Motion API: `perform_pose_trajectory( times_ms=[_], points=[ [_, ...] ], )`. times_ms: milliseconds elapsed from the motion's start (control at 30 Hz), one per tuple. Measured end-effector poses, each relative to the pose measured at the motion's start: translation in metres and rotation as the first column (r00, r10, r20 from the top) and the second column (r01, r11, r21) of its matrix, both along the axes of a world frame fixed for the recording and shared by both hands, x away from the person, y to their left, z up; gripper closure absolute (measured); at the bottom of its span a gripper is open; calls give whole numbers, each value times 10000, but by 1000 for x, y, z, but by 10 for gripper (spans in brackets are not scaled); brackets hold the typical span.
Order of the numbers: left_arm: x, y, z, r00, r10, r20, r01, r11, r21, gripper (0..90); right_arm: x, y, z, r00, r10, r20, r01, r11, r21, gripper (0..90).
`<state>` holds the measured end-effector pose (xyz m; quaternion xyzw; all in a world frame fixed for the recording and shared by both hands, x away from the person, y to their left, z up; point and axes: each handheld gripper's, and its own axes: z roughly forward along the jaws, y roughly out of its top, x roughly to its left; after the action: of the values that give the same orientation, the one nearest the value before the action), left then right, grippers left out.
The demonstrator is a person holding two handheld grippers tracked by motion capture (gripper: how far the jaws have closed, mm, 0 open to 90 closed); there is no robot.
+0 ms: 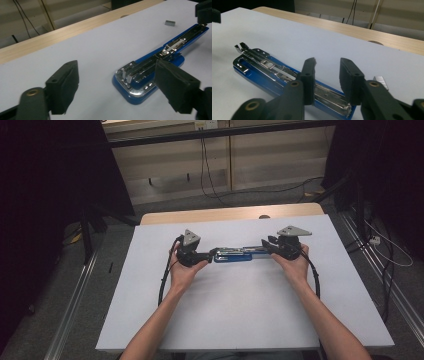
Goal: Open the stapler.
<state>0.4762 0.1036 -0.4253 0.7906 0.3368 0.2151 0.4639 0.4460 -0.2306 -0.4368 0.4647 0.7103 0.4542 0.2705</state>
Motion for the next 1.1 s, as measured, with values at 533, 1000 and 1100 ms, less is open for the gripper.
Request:
perform_pose_trajectory(
  times_ms=[533,1000,1100],
  points=[
    [-19,23,-1,9997,-180,184,189,9985,-512,43,-7,-14,7,9999,48,96,-48,10000,-33,300],
    [-50,33,-8,9993,-213,297,233,9974,-688,42,-12,-33,19,9994,319,-132,-314,9987,400,171],
    [-58,35,-8,9990,-312,312,330,9978,-581,42,-12,-39,20,9996,184,-197,-173,9984,531,168]
  ],
)
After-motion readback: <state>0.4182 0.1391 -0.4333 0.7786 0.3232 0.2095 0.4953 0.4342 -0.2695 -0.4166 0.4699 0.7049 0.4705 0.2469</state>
